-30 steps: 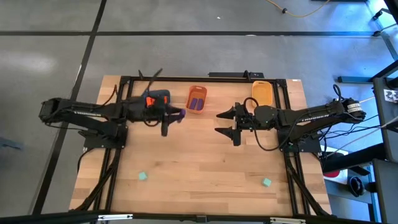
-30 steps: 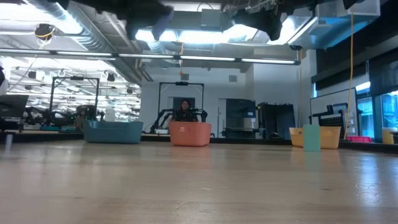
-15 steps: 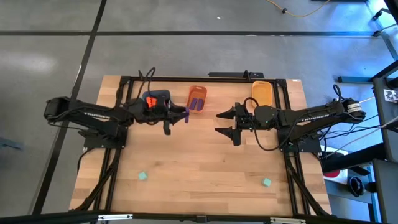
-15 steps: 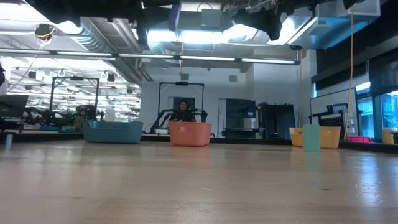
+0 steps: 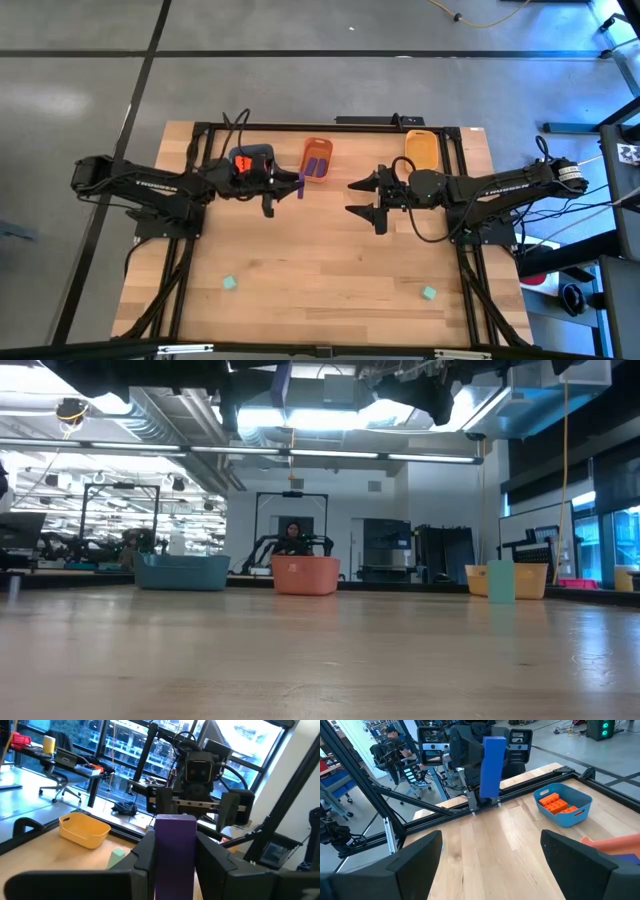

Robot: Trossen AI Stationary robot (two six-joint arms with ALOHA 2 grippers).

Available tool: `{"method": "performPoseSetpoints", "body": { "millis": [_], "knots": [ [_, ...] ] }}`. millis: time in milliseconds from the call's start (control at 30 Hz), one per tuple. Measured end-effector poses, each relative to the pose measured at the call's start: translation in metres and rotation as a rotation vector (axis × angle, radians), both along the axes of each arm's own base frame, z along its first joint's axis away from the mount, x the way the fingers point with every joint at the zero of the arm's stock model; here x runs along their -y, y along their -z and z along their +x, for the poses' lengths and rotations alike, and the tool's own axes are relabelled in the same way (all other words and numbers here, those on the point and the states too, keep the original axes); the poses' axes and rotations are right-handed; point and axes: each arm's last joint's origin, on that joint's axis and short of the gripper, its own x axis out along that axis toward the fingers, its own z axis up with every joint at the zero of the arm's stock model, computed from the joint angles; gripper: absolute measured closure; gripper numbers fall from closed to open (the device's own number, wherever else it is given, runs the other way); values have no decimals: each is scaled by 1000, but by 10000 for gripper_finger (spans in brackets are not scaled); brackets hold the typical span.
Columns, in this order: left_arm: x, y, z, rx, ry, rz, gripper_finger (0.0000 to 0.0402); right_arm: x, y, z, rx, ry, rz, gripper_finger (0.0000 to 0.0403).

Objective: Sort & place blocks by color
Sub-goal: Put the violet block into the orange bin

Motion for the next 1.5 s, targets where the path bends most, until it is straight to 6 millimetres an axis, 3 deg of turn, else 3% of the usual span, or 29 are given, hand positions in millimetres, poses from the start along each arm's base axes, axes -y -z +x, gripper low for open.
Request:
{"method": "performPoseSetpoints", "body": {
  "millis": [467, 1500],
  "knots": [
    [13, -1, 0, 1, 54, 1, 314, 0, 0, 0, -1, 0, 4, 62],
    [13, -2, -1, 7, 66, 3, 314, 0, 0, 0, 1, 4, 34, 62]
  ]
}}
